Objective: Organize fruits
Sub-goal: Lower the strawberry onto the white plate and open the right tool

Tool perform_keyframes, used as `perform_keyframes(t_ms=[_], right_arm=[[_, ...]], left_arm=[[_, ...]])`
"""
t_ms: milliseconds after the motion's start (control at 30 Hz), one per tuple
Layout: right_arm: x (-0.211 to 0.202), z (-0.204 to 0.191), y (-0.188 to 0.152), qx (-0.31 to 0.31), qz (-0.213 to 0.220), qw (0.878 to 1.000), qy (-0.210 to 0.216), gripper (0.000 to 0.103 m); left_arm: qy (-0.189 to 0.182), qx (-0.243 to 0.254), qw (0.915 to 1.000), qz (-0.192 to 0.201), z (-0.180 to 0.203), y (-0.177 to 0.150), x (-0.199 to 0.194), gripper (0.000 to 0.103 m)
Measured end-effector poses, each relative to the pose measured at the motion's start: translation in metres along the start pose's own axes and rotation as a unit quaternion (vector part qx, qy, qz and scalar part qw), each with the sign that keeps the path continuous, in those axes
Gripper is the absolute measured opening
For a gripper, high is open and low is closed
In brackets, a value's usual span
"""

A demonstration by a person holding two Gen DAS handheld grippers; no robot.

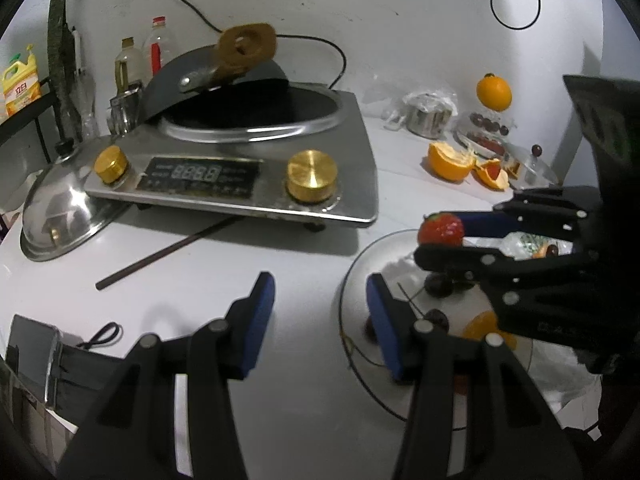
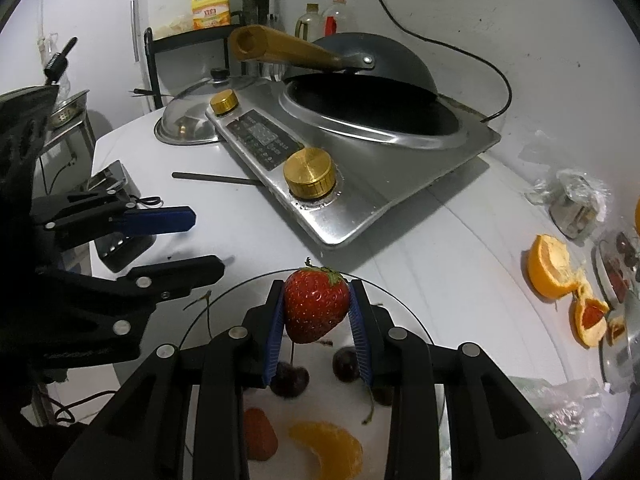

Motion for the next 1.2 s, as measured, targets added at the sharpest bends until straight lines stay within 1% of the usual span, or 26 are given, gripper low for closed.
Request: perform_keyframes(t_ms=[233, 500, 700, 800, 833, 1133, 1200], right_arm=[[0.023, 0.003, 0.0, 0.008, -0.016, 1.0, 0.006, 0.033], [0.045, 0.004, -0.011, 0.017, -0.046, 0.999, 0.007, 0.033], [0.053, 0.003, -0.018, 0.018, -0.062, 0.998, 0.005, 0.033], [0.056, 0.003, -0.023, 0.022, -0.07, 0.997, 0.005, 0.033], [0.056, 0.003, -0.025, 0.023, -0.072, 0.997, 0.004, 0.033], [0.06, 0.01, -0.029, 0.034, -0.082, 0.996, -0.005, 0.033], [0.06, 0.012, -0.03, 0.036, -0.083, 0.996, -0.008, 0.035]], left_arm=[[-0.005, -0.005, 1.0, -0.007, -0.005, -0.001, 0.009, 0.049], [-0.007, -0.008, 0.9999, -0.013, -0.007, -0.005, 0.02, 0.049], [-0.009, -0.008, 0.9998, -0.016, -0.008, -0.007, 0.025, 0.049], [0.014, 0.002, 0.9998, -0.017, -0.012, -0.01, 0.027, 0.049], [0.015, 0.002, 0.9997, -0.017, -0.013, -0.01, 0.028, 0.049], [0.014, 0.0, 0.9997, -0.018, -0.015, -0.013, 0.028, 0.049], [0.015, 0.0, 0.9998, -0.016, -0.014, -0.013, 0.027, 0.049]])
Point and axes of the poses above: each gripper's, at about its wrist camera, not at the fingertips, and x roughly the way its jaws point, z to its right, y to its top, the point moved 10 cm from there along x, roughly the way its jaws point, and after that the axes turned 6 degrees about -z, right-handed, at the moved point
